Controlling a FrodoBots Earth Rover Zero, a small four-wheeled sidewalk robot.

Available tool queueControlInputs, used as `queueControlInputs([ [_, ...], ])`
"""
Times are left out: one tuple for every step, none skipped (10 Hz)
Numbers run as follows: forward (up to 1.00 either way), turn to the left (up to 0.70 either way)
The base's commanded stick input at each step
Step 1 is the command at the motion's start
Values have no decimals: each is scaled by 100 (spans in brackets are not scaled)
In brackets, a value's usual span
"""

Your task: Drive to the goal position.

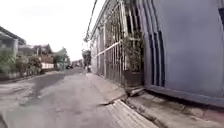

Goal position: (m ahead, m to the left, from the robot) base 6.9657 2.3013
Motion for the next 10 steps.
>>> queueControlInputs([
  [13,0],
  [67,0],
  [70,0],
  [70,0],
  [70,0],
  [70,0],
  [70,0],
  [70,0],
  [70,0],
  [70,-14],
])
